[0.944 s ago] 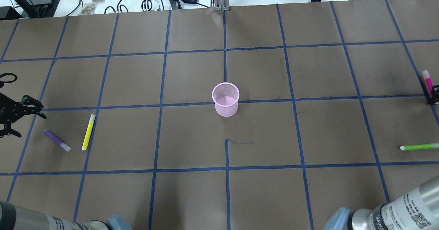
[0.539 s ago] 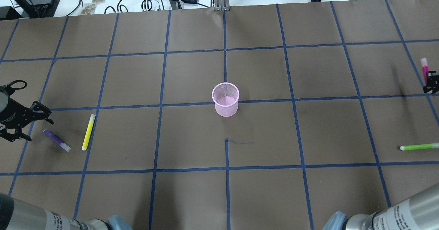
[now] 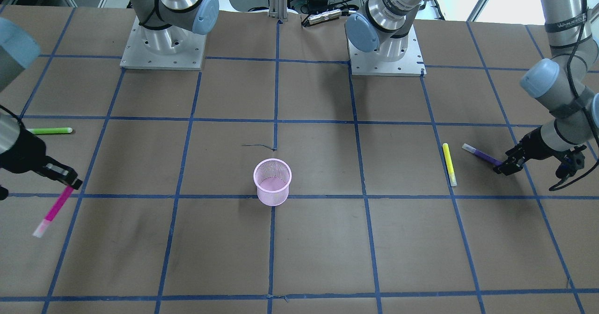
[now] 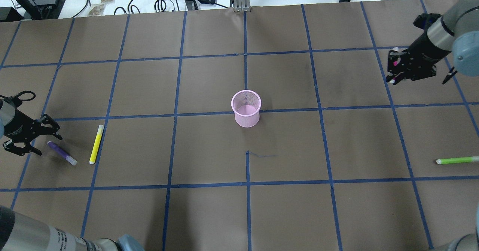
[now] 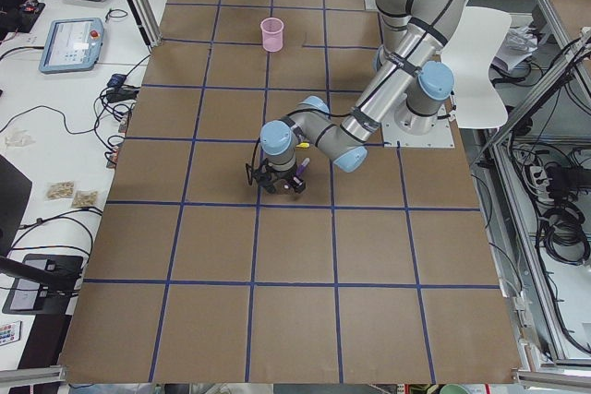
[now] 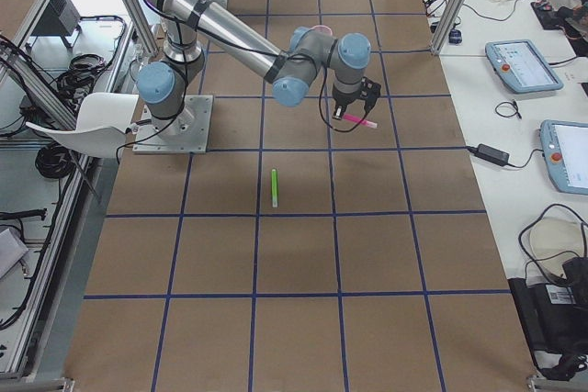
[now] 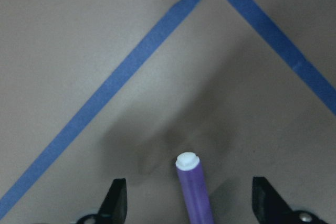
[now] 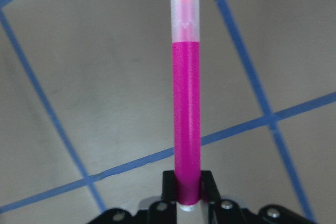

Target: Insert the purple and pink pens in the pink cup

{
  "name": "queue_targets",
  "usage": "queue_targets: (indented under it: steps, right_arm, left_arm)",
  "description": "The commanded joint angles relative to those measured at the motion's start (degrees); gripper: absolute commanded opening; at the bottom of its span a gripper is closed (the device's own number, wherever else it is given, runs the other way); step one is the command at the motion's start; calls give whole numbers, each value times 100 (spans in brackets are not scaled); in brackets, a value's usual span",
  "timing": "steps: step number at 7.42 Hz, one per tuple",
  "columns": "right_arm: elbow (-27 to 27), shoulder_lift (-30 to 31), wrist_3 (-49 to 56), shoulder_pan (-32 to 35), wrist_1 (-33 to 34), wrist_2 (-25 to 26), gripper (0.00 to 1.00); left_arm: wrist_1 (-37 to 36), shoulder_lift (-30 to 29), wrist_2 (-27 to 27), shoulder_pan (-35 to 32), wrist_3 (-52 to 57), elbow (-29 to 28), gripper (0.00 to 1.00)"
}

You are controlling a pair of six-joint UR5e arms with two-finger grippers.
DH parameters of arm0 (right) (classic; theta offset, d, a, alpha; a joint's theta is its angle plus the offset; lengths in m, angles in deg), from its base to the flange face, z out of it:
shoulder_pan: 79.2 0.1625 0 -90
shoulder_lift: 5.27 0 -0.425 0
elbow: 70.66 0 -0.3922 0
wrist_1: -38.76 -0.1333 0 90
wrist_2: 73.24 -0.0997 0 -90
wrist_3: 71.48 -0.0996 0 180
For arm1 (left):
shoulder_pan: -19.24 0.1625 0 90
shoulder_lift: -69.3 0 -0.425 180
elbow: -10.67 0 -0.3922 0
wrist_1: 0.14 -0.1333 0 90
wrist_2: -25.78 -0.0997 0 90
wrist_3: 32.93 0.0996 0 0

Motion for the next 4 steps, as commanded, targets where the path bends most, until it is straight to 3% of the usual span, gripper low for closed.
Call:
queue_targets:
  steps: [1, 2, 4]
  right_arm:
    - [-252, 394, -2145, 1382, -126, -444, 0]
    - [-297, 386, -3215, 2050, 153, -488, 0]
    - [-315, 386, -4969, 2775, 375, -1451, 0]
  left_arm:
    - [25, -21, -13, 0, 17, -34, 19]
    - [95, -21, -5, 0, 9, -51, 0]
    - [175, -12, -13, 0, 96, -60, 0]
